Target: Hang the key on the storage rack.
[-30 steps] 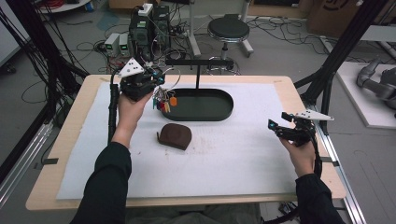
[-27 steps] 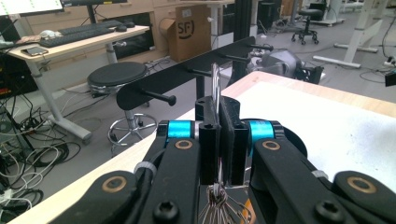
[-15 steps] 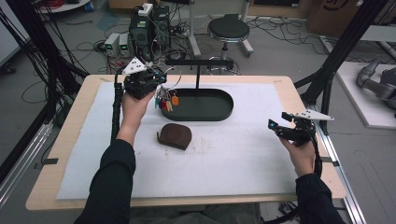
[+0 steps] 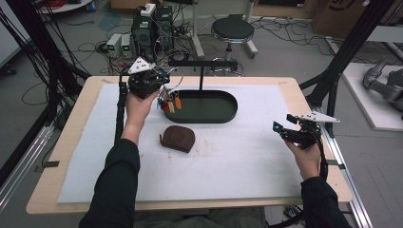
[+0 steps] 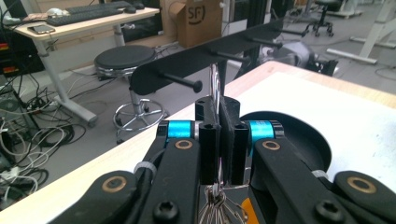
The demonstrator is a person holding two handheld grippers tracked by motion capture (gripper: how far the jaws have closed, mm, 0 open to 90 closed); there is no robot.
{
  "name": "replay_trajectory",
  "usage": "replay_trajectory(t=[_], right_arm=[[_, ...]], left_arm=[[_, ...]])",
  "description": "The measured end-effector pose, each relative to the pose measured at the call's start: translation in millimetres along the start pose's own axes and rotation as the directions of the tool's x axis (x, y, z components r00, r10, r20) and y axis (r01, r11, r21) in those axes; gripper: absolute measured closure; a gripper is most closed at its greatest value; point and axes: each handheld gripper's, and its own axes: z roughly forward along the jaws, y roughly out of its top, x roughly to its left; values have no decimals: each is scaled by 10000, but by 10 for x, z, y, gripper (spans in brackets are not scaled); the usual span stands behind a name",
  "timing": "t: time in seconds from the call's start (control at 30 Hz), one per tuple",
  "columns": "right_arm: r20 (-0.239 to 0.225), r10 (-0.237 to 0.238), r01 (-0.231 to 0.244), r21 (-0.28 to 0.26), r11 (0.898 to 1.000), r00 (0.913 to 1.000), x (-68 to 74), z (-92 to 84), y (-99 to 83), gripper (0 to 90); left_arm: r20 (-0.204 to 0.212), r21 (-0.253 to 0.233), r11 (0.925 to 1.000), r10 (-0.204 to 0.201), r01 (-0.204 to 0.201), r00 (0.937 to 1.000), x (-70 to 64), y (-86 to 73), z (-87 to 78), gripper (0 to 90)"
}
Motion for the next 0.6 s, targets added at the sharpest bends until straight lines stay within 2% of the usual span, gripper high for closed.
replay_trajectory(t=[0.6], right_arm=[[-7,-2,2,12,10000,10000,-4,-4,-1,266]], left_arm=[[-238,105,9998,-175,177,9996,59,-54,77,864]])
